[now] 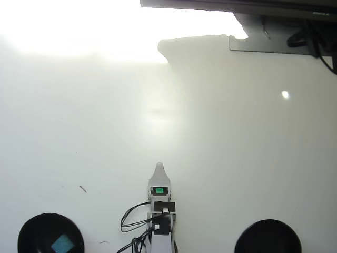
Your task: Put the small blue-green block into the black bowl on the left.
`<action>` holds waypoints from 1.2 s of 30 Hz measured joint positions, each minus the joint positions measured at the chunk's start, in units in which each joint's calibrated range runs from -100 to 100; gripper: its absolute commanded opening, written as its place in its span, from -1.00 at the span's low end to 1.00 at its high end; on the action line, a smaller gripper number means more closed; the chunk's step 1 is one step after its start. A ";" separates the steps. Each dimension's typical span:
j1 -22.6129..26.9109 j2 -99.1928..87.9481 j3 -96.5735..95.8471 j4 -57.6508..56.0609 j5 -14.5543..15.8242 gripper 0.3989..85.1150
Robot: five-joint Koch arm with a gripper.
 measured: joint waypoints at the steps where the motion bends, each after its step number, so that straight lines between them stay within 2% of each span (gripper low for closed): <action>1: 0.00 0.00 0.00 0.08 0.00 0.12; 3: 0.10 -0.13 0.00 0.16 -0.05 0.17; 24: 0.24 1.39 -2.12 0.25 -0.20 0.17; 36: 0.20 18.69 0.46 1.65 -0.29 0.16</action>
